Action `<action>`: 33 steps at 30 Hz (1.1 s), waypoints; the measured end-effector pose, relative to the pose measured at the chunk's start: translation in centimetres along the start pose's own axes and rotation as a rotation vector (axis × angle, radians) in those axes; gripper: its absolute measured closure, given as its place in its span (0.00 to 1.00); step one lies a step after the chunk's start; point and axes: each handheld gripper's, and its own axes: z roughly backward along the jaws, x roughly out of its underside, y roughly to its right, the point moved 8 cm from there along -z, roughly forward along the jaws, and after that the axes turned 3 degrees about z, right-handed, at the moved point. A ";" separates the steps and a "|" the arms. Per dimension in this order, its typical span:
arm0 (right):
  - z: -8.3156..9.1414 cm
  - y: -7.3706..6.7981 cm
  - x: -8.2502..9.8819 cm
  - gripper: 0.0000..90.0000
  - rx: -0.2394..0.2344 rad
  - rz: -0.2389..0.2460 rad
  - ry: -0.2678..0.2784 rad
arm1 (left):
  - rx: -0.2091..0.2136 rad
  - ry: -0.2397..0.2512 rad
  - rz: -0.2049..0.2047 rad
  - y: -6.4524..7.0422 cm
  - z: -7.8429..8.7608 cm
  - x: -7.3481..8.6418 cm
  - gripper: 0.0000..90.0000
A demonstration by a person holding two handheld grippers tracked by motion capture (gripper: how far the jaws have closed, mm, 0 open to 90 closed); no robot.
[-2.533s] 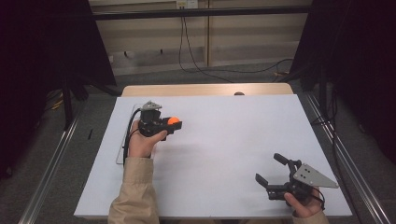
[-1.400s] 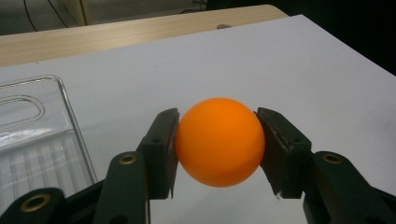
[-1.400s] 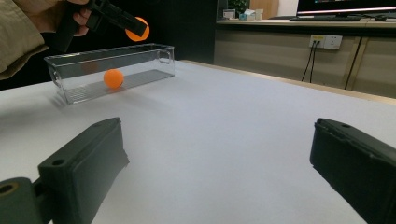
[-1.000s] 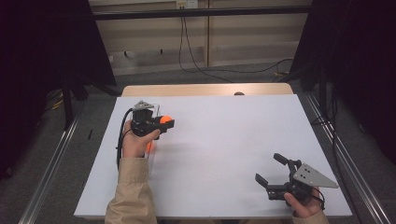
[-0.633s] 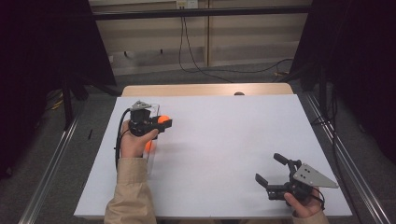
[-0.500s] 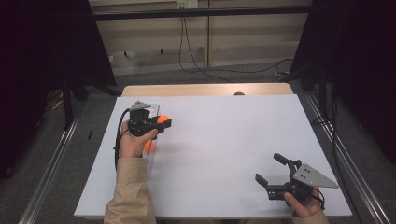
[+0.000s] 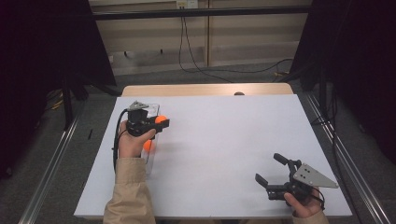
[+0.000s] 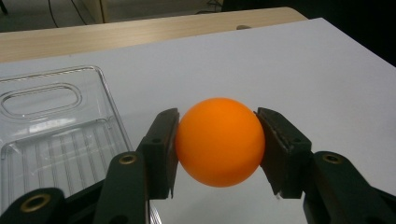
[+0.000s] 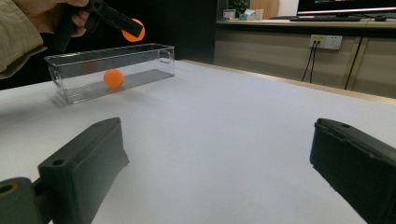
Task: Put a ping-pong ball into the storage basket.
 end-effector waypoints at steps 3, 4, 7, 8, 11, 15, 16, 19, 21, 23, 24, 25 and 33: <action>0.0 0.0 0.0 0.03 -0.001 0.001 -0.002 | -0.004 0.002 0.001 -0.1 0.1 0.0 0.57; 0.0 0.0 0.0 0.03 -0.001 0.001 -0.001 | -0.006 0.003 0.002 -0.2 0.1 0.0 0.56; 0.0 0.0 0.0 0.03 -0.001 0.001 -0.002 | -0.010 0.009 0.006 -0.3 0.2 0.0 0.57; 0.0 0.0 0.0 0.03 0.000 0.002 -0.001 | -0.013 0.007 0.005 -0.3 0.2 0.0 0.57; 0.0 0.0 0.0 0.03 0.000 0.001 -0.002 | -0.014 0.006 0.006 -0.5 0.2 0.0 0.57; 0.0 0.0 0.0 0.03 0.000 0.001 -0.002 | -0.018 0.005 0.011 -0.6 0.3 0.1 0.57; 0.0 0.0 0.0 0.03 0.000 0.001 -0.002 | -0.020 0.005 0.011 -0.7 0.3 0.1 0.57; 0.0 0.0 0.0 0.03 -0.001 0.002 -0.001 | -0.025 0.008 0.014 -0.8 0.3 0.1 0.57; 0.0 0.0 0.0 0.03 -0.001 0.001 -0.002 | -0.028 0.007 0.016 -0.9 0.4 0.1 0.57; 0.0 0.0 0.0 0.03 -0.001 0.002 -0.002 | -0.030 0.007 0.017 -1.1 0.4 0.2 0.57; 0.0 0.0 0.0 0.03 -0.001 0.002 -0.001 | -0.030 0.004 0.017 -1.1 0.4 0.2 0.57; 0.0 0.0 0.0 0.03 -0.001 0.001 -0.002 | -0.032 0.005 0.021 -1.2 0.4 0.2 0.57; 0.0 0.0 0.0 0.03 -0.001 0.002 -0.002 | -0.050 0.008 0.032 -1.7 0.6 0.4 0.57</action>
